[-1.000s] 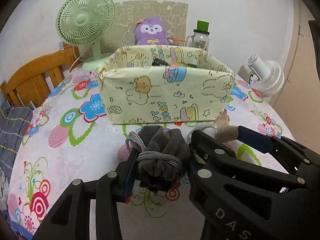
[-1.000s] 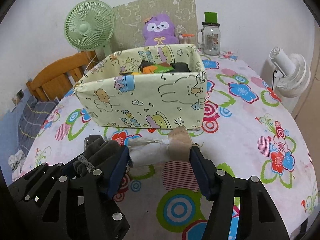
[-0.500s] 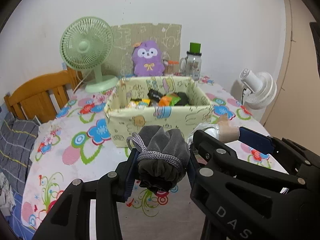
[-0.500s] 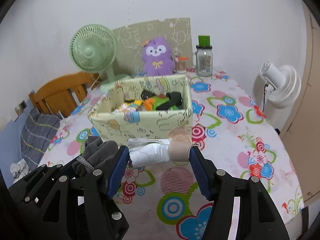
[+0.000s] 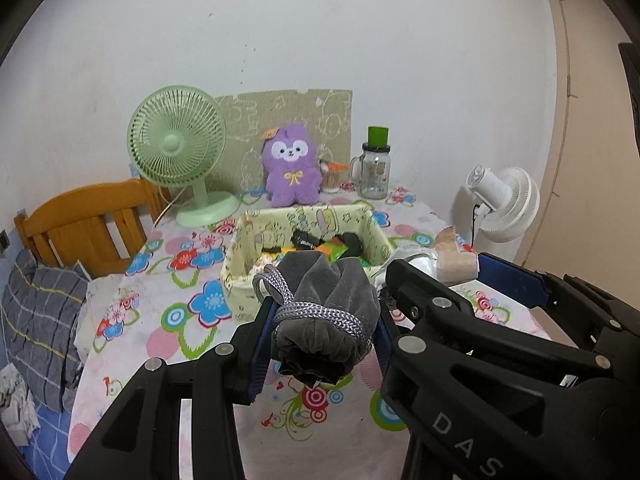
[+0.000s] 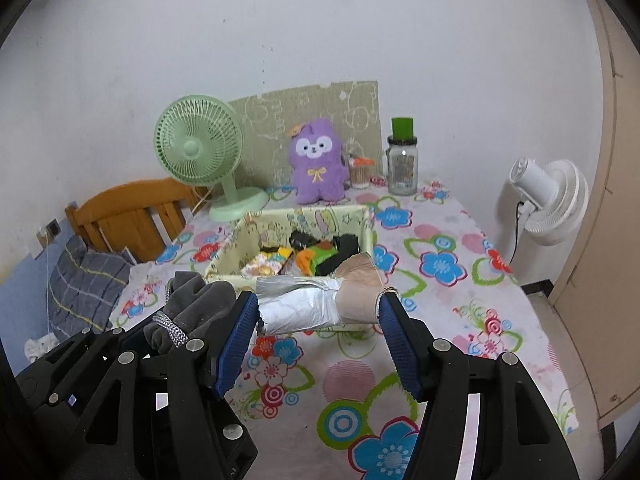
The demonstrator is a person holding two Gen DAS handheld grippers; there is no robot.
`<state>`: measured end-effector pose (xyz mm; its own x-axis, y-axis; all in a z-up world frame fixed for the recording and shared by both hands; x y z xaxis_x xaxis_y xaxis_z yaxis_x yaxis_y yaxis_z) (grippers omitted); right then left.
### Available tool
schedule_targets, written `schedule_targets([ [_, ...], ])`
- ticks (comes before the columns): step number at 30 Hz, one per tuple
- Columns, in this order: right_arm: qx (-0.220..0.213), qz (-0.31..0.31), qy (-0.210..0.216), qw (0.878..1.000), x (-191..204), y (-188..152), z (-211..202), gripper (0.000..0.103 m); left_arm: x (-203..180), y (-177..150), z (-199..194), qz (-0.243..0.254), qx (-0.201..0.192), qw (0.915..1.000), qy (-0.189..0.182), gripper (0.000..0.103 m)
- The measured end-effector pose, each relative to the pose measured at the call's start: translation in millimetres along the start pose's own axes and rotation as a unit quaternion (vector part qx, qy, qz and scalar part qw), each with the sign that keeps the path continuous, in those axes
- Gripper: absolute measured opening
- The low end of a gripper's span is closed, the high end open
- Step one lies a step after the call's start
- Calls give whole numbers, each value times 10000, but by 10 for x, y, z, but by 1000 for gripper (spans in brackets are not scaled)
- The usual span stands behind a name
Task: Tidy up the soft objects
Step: 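Lift the glove and white roll with both tools over the box opening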
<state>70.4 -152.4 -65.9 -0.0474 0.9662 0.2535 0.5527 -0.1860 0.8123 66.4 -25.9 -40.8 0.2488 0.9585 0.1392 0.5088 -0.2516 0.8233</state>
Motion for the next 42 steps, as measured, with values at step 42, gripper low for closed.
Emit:
schedule_targets([
  [42,-94,-103,20,9999,139,713,780,66,370,605,702,-87,-137,9999,-57,47],
])
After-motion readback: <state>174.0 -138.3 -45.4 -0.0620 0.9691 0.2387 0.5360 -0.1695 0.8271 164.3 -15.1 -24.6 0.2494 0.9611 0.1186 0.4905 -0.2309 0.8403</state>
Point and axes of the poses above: each gripper's, at about its wrist camera, not at the fingertips, and z roughly the way its jaws point, x to its left, y to its top, the point moved 1 cm from there along z, roughly the way its jaws point, and after that the axes turned 9 degrees about z, right-handed, at the moved point
